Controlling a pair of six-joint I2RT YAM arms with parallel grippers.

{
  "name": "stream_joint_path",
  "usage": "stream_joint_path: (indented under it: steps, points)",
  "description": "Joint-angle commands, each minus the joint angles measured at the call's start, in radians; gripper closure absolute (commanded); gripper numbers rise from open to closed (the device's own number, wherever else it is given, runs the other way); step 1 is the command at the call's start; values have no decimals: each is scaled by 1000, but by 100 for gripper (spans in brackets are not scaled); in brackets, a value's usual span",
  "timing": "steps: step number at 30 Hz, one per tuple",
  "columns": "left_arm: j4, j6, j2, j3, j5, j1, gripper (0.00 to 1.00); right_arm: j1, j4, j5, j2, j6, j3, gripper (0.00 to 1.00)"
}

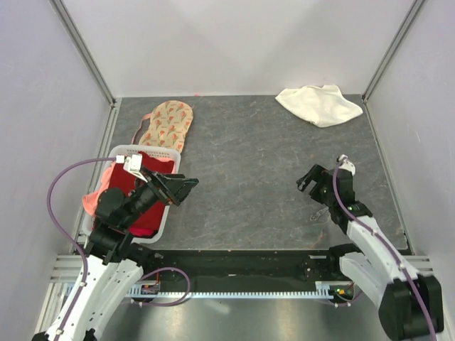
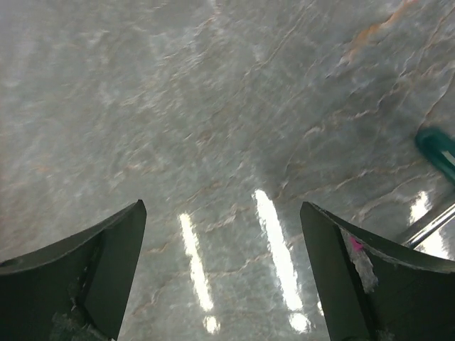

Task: Fold the napkin into a case and place the utensils inside
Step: Move the crumpled napkin to the center of the board.

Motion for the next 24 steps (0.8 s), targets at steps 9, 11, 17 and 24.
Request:
stream_joint_path:
  steps: [9, 11, 17, 24]
  points:
    - [-237, 9, 218, 180, -135, -2, 2, -93, 65, 87, 640, -120, 571, 2]
    - [-260, -22, 212, 168, -129, -1, 2, -137, 94, 48, 716, -108, 610, 2]
    - [-309, -72, 262, 168, -98, -4, 6, -223, 108, 1, 962, -64, 797, 2]
    - [-303, 59, 445, 263, -107, -4, 11, -253, 177, 33, 1184, -61, 987, 2]
